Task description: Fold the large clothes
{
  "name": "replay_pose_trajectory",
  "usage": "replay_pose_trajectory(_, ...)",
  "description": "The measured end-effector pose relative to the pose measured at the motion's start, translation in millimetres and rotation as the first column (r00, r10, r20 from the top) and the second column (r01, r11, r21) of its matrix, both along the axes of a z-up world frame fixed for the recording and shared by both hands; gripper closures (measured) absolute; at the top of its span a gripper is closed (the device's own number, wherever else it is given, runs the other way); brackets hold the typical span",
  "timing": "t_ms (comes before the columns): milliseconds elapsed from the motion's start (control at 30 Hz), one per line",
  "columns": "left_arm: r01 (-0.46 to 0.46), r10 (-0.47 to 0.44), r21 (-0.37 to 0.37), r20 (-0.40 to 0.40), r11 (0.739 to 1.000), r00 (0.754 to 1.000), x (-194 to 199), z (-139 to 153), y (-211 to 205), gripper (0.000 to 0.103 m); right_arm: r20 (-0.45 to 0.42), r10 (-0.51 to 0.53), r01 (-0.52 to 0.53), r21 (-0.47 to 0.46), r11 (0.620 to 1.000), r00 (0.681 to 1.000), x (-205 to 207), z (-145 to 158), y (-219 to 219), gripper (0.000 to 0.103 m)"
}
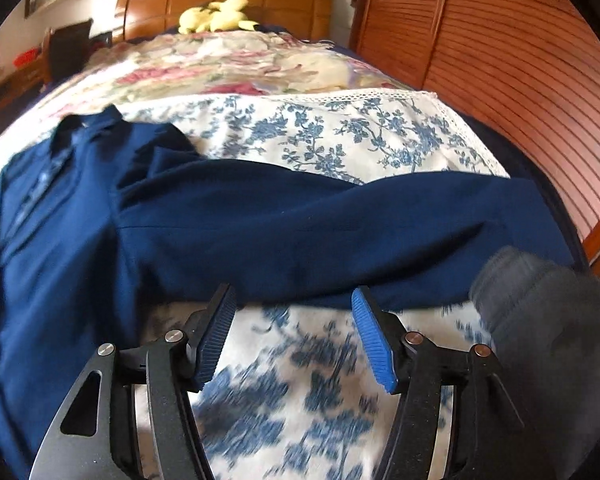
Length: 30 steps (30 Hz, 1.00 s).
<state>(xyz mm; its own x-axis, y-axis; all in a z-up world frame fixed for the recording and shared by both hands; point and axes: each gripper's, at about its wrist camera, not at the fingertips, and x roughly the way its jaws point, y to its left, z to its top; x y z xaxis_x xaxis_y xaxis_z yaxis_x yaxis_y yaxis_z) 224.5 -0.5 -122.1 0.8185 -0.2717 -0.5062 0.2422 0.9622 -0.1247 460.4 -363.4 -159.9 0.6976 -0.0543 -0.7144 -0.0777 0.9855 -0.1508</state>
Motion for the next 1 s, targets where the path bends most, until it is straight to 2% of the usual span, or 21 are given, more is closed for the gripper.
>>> replay_pose_trajectory(300, 0.004, -0.004, -0.005, -0.019, 1.0, 1.0, 3, -1, 2, 0.045, -0.076, 0.022, -0.031, -0.118, 0.993, 0.997, 21, -21, 10, 0.035)
replay_pose_trajectory(467, 0.005, -0.005, -0.003, -0.017, 1.0, 1.0, 4, -1, 2, 0.045, -0.11, 0.017, -0.03, -0.11, 0.994, 0.994, 31, -24, 7, 0.035)
replay_pose_trajectory(500, 0.005, -0.005, -0.002, -0.018, 1.0, 1.0, 4, -2, 2, 0.045, -0.111, 0.016, -0.027, -0.094, 0.995, 0.994, 34, -24, 5, 0.038)
replay_pose_trajectory(533, 0.005, -0.005, -0.002, -0.019, 1.0, 1.0, 4, -2, 2, 0.045, -0.113, 0.018, -0.027, -0.078, 0.997, 0.993, 37, -24, 4, 0.047)
replay_pose_trajectory(567, 0.005, -0.005, -0.002, -0.02, 1.0, 1.0, 4, -2, 2, 0.045, -0.118, 0.023, -0.029, -0.051, 0.998, 0.993, 41, -24, 2, 0.051)
replay_pose_trajectory(600, 0.004, -0.004, -0.003, -0.02, 1.0, 1.0, 4, -2, 2, 0.045, -0.117, 0.027, -0.032, -0.04, 0.999, 0.993, 43, -24, 2, 0.062)
replay_pose_trajectory(633, 0.004, -0.004, -0.003, -0.02, 1.0, 1.0, 4, -2, 2, 0.045, -0.119, 0.036, -0.04, -0.032, 0.999, 0.992, 45, -24, 4, 0.077)
replay_pose_trajectory(700, 0.002, -0.002, 0.001, -0.016, 1.0, 1.0, 4, -2, 2, 0.045, -0.116, 0.045, -0.052, -0.053, 0.997, 0.992, 48, -22, 11, 0.095)
replay_pose_trajectory(767, 0.004, -0.004, 0.004, -0.013, 1.0, 1.0, 3, -2, 2, 0.045, -0.108, 0.039, -0.046, -0.068, 0.997, 0.993, 49, -18, 15, 0.101)
replay_pose_trajectory(867, 0.005, -0.005, 0.007, -0.008, 1.0, 1.0, 2, -1, 1, 0.045, -0.02, 0.046, -0.047, -0.076, 0.996, 0.999, 41, 2, 19, 0.102)
replay_pose_trajectory(1000, 0.006, -0.006, 0.008, -0.005, 1.0, 1.0, 0, 0, 0, 0.045, 0.101, 0.114, -0.107, -0.077, 0.991, 0.988, 19, 43, 34, 0.103)
